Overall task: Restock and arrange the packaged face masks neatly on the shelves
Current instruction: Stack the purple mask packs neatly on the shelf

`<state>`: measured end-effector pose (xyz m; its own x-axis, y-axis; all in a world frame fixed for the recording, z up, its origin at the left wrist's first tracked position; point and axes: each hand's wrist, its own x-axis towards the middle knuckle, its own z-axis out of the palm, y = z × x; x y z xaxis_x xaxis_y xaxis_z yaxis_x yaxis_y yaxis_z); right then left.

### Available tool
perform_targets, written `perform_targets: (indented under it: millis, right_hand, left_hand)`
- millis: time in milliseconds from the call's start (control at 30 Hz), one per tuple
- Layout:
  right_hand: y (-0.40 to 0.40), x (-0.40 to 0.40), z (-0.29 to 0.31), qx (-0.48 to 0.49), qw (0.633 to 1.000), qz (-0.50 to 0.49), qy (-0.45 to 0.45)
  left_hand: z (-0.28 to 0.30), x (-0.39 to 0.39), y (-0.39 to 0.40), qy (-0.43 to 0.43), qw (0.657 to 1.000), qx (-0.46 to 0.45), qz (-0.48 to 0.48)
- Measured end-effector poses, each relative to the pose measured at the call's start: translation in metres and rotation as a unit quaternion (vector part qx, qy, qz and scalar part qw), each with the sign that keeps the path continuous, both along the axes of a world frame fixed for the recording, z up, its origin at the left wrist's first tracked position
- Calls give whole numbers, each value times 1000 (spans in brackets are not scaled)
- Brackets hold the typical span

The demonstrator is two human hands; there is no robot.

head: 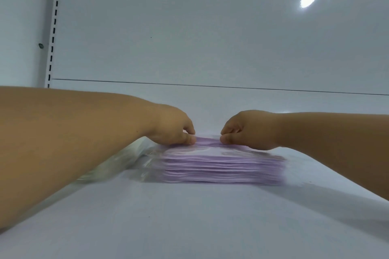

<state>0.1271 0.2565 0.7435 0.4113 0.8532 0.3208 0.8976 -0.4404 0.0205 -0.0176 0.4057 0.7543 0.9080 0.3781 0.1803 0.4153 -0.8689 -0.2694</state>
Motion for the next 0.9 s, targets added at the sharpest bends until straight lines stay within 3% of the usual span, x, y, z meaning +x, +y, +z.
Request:
perform_targets:
  millis: [367, 567, 900]
  right_hand:
    - [4, -5, 1, 17, 993, 21, -114]
    - [2, -14, 2, -14, 994, 31, -102]
    - [2, -9, 5, 26, 997, 24, -71]
  left_hand:
    - [-2, 11, -3, -40, 996, 78, -25]
    - [-2, 5, -7, -19, 999, 31, -11]
    - [0, 6, -7, -14, 998, 58, -36]
